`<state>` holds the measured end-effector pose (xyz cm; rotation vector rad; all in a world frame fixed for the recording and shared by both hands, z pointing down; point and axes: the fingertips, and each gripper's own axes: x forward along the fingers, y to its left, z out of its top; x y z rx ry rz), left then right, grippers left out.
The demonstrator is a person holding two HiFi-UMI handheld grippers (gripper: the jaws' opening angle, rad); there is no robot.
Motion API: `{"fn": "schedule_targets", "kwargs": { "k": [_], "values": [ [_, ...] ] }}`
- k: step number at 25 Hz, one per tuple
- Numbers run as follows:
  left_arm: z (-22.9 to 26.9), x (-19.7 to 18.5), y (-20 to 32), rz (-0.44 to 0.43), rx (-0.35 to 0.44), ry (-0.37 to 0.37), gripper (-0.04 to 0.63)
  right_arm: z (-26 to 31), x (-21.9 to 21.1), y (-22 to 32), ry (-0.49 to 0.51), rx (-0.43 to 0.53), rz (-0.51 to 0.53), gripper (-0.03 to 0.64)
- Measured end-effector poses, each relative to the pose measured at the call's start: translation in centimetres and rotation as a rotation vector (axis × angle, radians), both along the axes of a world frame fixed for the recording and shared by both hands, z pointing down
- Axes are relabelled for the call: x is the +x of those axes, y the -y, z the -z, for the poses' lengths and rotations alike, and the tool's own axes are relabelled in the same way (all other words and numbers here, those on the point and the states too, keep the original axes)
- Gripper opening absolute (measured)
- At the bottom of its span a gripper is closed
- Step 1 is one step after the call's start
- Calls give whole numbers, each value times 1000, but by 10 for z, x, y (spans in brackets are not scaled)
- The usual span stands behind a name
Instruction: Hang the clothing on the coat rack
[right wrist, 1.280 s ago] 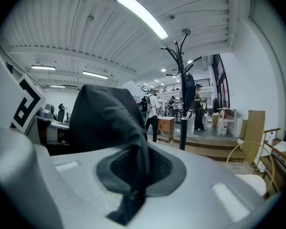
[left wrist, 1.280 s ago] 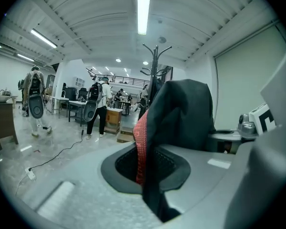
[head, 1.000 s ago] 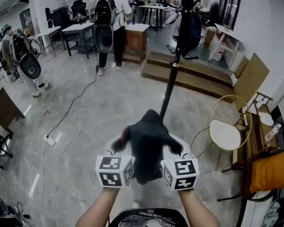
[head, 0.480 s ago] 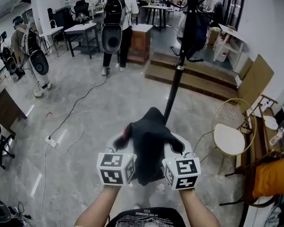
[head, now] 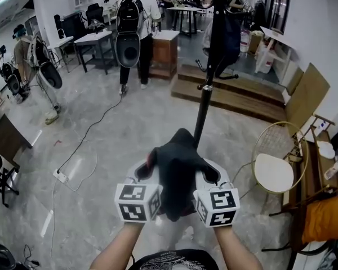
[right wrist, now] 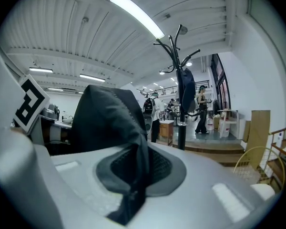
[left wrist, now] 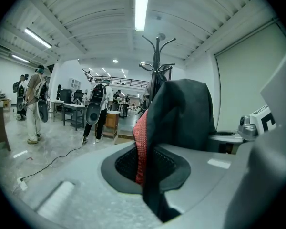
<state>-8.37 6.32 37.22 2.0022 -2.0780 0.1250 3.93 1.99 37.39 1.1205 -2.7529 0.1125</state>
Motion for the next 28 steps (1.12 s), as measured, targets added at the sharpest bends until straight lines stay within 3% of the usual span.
{"fn": "schedule_targets", "kwargs": {
  "k": [15, 28],
  "values": [
    [3, 39, 106, -1, -23, 37, 25, 1, 40, 106, 25, -11, 1, 23],
    [8, 54, 157, 35, -26, 57, 25, 3, 58, 159, 39, -16, 31, 23]
  ]
}}
